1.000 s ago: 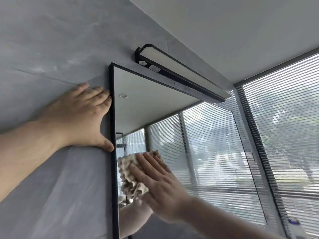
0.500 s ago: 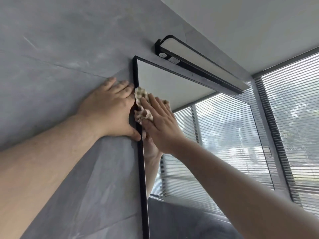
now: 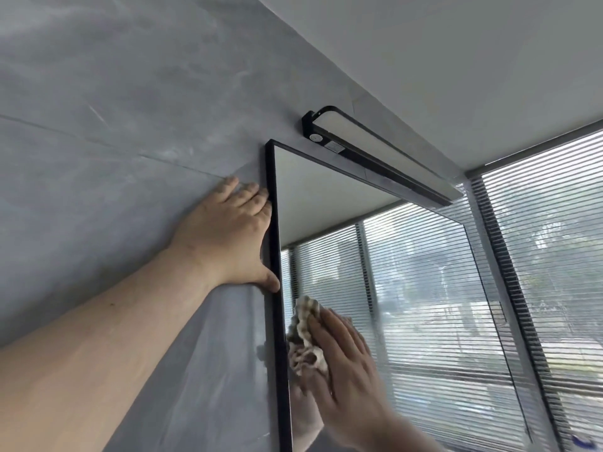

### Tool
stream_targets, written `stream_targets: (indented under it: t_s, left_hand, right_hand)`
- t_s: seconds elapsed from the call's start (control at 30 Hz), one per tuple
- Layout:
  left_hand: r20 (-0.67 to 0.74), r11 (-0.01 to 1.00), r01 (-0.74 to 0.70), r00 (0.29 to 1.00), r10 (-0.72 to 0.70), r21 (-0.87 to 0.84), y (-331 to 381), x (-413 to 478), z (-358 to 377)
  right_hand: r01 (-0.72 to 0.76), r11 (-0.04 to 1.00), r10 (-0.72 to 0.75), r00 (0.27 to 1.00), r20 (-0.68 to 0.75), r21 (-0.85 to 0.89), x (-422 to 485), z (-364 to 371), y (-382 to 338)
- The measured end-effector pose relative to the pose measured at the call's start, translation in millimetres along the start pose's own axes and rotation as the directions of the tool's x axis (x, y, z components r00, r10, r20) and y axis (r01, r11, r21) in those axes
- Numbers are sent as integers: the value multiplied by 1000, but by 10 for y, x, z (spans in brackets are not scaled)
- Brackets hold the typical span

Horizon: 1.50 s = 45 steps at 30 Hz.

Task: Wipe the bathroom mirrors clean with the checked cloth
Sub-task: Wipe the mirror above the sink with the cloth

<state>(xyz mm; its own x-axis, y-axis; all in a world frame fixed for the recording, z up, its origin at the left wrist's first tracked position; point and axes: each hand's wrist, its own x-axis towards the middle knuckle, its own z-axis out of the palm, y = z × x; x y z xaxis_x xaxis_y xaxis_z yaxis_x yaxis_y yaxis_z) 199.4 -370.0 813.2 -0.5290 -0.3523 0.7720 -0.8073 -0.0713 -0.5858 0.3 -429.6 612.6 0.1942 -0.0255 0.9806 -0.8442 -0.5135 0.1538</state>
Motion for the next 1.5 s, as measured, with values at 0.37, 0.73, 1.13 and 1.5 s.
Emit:
stream_targets:
  t_s: [0.37,0.73,1.13,1.5]
  left_hand:
    - [-26,1000,-6,1000,5,-27,9,-19,-8]
    - [-42,999,-2,999,0,-50,15,-17,-6]
    - [-57,997,-3,998,-1,-74,12,-15,2]
    - [-56,999,-5,998,3,-31,10,-25,2]
  right_hand:
    - [-328,929,331,944,14,171,1536,-146,-55]
    - [-239,964,236,971,42,112,968,-11,-14]
    - [-204,976,191,970,151,79,922,-41,-103]
    - [-522,804,544,839,-1,284,1341,-36,563]
